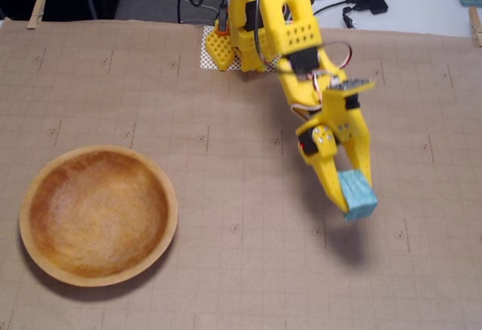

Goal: Grasp a blue block and put it in the bowl.

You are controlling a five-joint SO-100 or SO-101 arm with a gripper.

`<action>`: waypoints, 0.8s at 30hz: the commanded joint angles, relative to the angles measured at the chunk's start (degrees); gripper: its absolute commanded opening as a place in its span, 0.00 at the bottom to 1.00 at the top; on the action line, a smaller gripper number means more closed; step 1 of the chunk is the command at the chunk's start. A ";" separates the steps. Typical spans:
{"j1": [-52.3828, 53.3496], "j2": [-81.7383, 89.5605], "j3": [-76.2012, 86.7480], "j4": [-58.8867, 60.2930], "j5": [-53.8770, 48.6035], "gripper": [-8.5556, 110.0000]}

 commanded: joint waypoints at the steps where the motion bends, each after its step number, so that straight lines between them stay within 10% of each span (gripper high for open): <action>1: 0.18 14.15 -0.97 8.61 -0.62 0.06; 24: 24.52 33.93 -0.79 30.15 -3.60 0.06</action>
